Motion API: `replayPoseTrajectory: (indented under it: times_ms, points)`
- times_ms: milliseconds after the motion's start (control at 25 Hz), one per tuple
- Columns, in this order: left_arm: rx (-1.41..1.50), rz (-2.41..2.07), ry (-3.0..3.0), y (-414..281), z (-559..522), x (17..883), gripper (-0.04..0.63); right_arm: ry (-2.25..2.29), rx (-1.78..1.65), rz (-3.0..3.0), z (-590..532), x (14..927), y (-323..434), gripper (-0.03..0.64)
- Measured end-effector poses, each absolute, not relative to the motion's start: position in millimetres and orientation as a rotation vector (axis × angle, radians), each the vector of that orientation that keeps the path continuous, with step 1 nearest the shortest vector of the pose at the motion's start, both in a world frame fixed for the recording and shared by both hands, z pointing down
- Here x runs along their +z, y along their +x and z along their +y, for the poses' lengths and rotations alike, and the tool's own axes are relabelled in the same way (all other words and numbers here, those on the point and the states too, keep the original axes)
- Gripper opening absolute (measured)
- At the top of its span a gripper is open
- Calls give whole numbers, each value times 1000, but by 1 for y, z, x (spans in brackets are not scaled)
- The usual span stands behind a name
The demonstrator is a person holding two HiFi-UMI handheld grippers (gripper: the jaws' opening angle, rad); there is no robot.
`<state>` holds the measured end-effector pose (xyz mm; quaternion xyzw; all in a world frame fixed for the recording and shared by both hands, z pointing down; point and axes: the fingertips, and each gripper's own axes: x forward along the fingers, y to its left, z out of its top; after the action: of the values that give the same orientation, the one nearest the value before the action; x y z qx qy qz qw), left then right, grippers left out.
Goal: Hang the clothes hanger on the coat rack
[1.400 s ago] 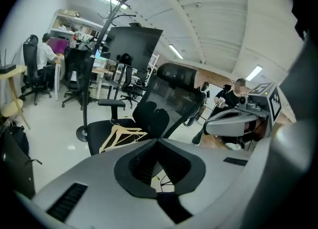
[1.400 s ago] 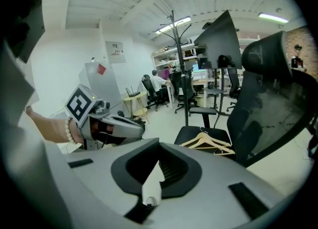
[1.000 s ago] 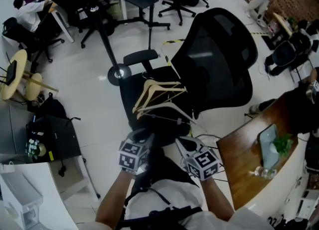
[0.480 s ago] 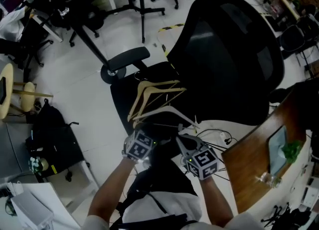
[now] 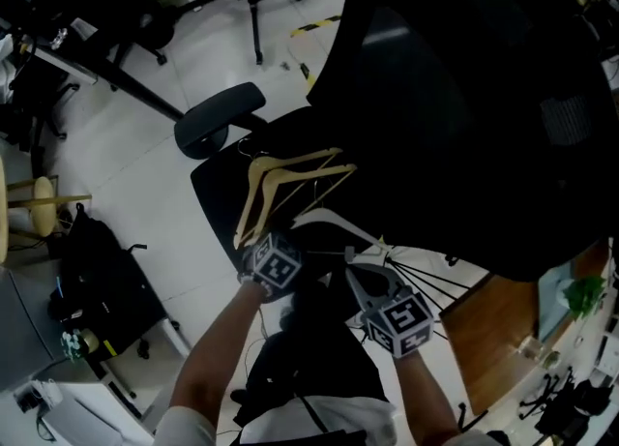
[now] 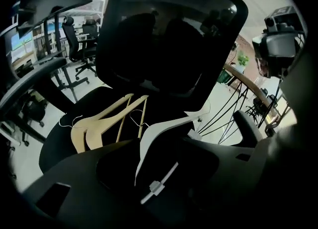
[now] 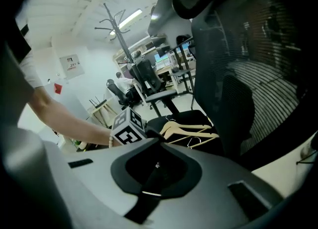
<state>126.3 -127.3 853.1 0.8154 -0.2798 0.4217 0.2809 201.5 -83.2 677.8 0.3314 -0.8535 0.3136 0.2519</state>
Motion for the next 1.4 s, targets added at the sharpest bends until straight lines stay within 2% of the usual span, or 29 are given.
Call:
replayPoseTrajectory:
  times_ms: [480,920,1040,1400]
  points:
    - [1326,-551,2211,153,-152,945,219,926,922,-2267,-120,730,208,6]
    - [1495,-449,2268,154,-149,978,218,943,993,-2257,-121,743,211,6]
    - [1575,-429,2294,153,-150,983,187,937,1001,-2243,-117,747,214,6]
    - [1742,-481,2292,152,-149,992,178,959,1013,-2251,-114,743,214,6]
